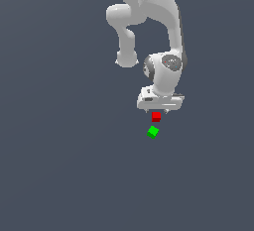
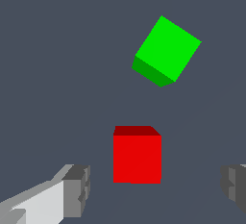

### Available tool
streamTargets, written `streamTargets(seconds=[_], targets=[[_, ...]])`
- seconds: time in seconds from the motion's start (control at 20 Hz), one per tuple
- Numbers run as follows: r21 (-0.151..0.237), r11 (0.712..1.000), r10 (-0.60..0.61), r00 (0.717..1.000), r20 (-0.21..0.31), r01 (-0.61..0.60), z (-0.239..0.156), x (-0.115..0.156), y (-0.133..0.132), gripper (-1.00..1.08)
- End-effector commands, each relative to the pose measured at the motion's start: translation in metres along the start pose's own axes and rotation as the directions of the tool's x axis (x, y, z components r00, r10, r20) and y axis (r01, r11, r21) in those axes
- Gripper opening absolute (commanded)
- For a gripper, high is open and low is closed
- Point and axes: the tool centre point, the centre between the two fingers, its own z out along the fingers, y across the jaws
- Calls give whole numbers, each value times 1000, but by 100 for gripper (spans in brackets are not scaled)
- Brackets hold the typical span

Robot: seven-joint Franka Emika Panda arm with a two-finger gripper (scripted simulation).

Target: Stack the red cube on top of the green cube.

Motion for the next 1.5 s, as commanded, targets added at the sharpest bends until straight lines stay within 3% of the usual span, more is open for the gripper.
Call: streamTargets(seconds=[0.0, 0.35, 1.1, 1.15, 1.45], targets=[[0, 1000, 4, 1000, -1, -4, 4, -2, -6, 100], [0, 1000, 3, 1000, 0, -3, 8, -3, -7, 100], [0, 1000, 4, 1000, -1, -4, 55, -2, -8, 100], [0, 1000, 4, 1000, -1, -4, 55, -2, -8, -100], [0, 1000, 4, 1000, -1, -4, 55, -2, -8, -100]])
